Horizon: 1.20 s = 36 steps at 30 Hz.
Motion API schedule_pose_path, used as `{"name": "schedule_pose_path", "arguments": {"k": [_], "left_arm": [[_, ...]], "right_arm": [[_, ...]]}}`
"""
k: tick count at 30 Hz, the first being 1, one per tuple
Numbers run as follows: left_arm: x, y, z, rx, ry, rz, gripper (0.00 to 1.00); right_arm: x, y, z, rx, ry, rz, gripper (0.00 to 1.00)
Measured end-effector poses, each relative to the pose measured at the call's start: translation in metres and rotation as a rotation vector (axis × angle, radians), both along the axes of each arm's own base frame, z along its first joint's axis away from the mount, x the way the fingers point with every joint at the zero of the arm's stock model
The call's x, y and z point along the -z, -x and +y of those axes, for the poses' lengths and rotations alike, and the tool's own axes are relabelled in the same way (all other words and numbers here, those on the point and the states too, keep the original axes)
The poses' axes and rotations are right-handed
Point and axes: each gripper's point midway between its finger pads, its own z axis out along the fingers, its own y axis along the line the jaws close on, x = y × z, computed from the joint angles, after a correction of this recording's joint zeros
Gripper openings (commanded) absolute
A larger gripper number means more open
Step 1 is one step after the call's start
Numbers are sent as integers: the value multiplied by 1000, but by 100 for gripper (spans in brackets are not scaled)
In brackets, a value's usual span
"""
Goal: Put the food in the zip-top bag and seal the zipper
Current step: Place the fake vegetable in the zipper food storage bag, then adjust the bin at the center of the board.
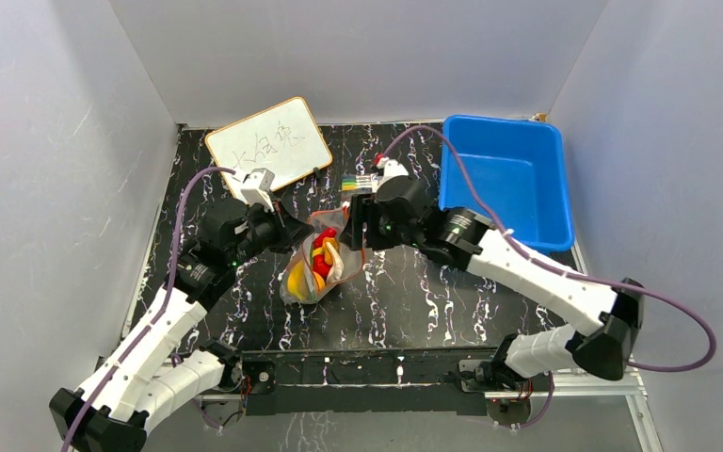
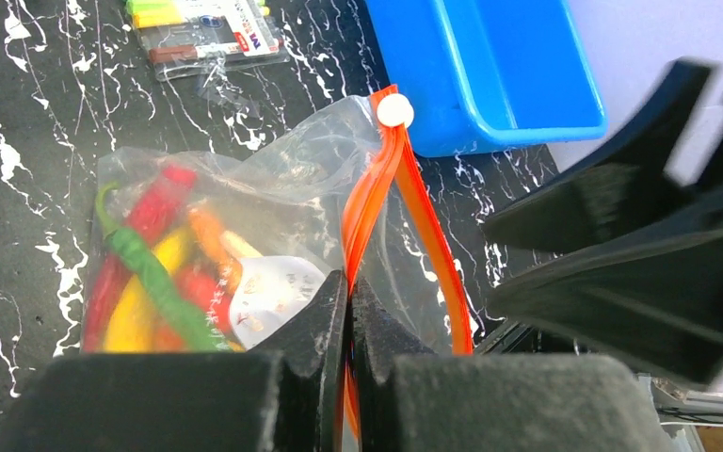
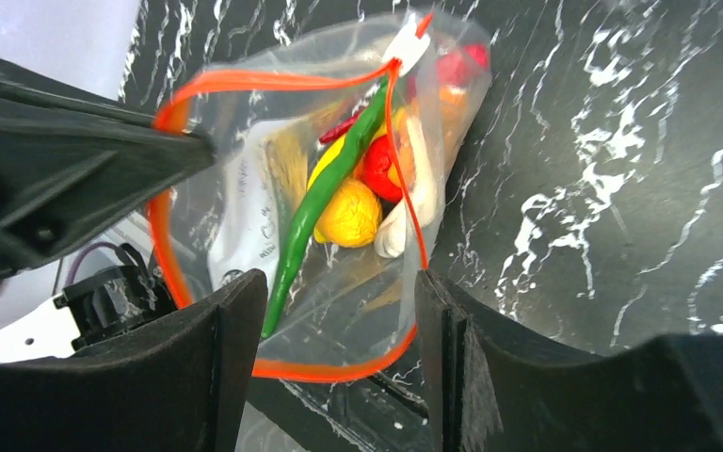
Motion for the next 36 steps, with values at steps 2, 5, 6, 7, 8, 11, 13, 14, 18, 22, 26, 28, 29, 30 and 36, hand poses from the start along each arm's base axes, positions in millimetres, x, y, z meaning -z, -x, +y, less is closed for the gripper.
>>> {"name": "schedule_pose_path", "arguments": {"k": [2, 5, 6, 7, 8, 11, 13, 14, 18, 22, 26, 28, 29, 30, 36], "left_arm": [[6, 1, 1, -3, -10, 7, 0], [13, 2, 3, 0, -25, 17, 0], [14, 3, 3, 1, -29, 19, 0], [15, 3, 3, 3, -33, 20, 0], [16, 4, 4, 4, -38, 21, 0], [16, 7, 6, 8, -49, 18, 0], [15, 9, 8, 9, -52, 12, 0], [13, 11, 9, 10, -52, 7, 0], [9, 15, 12, 10, -46, -10, 0], [9, 18, 13, 11, -49, -6, 0], [12, 19, 13, 12, -47, -1, 0], [16, 21, 14, 12, -50, 7, 0], [17, 21, 14, 12, -50, 8, 0], [19, 21, 14, 11, -50, 12, 0], [20, 17, 12, -1, -34, 22, 0]], "right_arm": [[-22, -2, -12, 11, 1, -68, 56], [-41, -11, -27, 48, 18, -137, 56], [-45, -17, -34, 69, 36, -160, 57], [-46, -23, -42, 92, 60, -179, 56], [-44, -30, -51, 114, 84, -189, 57], [-34, -53, -84, 190, 175, -194, 57], [-28, -71, -111, 251, 230, -196, 57], [-25, -78, -121, 278, 253, -193, 58], [-11, -106, -164, 382, 354, -181, 58], [8, -128, -193, 439, 444, -152, 58], [36, -151, -213, 468, 512, -103, 59], [57, -162, -219, 468, 552, -64, 59], [68, -167, -222, 462, 578, -42, 59], [76, -171, -223, 455, 596, -27, 59], [124, -204, -233, 389, 718, 38, 53]]}}
